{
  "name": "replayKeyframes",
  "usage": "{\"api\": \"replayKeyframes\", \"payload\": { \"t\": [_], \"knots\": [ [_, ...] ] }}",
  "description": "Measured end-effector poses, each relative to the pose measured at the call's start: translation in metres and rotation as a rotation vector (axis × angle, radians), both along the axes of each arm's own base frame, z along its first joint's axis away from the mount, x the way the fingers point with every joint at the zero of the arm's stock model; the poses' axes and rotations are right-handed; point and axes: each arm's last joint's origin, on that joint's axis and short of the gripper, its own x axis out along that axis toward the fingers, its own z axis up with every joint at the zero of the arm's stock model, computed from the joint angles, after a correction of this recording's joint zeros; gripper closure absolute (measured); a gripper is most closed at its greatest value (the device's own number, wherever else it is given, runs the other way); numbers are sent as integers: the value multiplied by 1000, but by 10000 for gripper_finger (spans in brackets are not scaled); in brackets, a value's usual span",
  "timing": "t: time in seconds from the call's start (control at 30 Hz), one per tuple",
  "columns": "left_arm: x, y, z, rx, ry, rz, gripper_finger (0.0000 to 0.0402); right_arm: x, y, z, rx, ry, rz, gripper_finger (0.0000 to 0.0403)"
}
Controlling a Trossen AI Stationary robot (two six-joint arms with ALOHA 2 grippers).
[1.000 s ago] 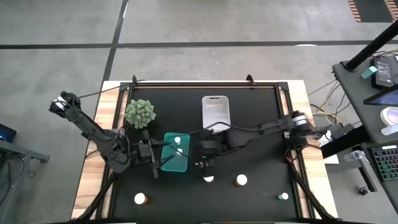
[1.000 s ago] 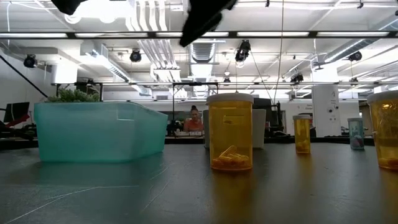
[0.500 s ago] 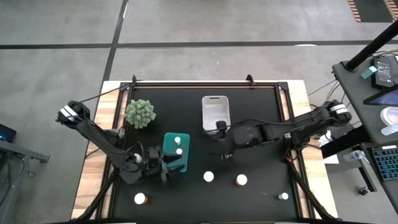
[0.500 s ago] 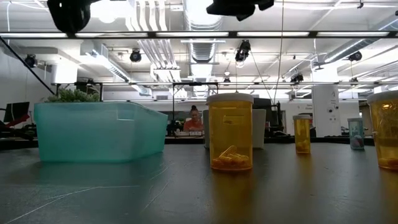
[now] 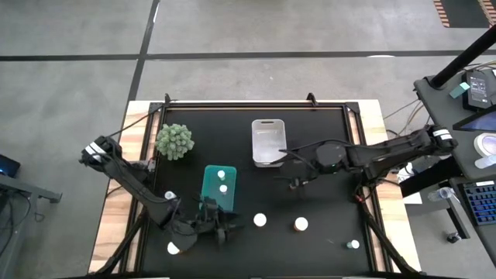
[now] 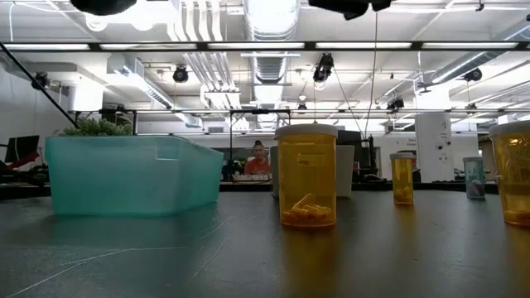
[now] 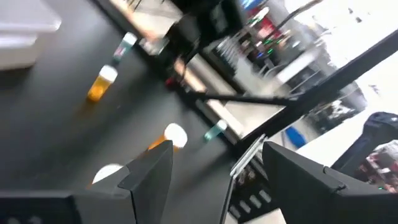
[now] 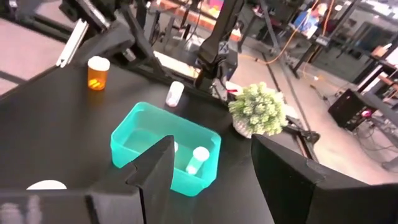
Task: Pick and place medicine bottles into bin by pill shape (circle, oval)
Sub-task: Put the left transparent pill bottle into the white bin
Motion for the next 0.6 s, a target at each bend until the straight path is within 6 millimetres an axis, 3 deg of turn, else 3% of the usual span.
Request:
{"api": "replayKeyframes", "payload": {
  "t": [0.37,0.6],
  "knots": [
    [-2,-5,20,-312,244,-67,169,-16,-3,8,-24,-45,7,200],
    [-8,-9,16,-534,489,-128,169,-15,-3,5,-24,-27,6,200]
  ]
}}
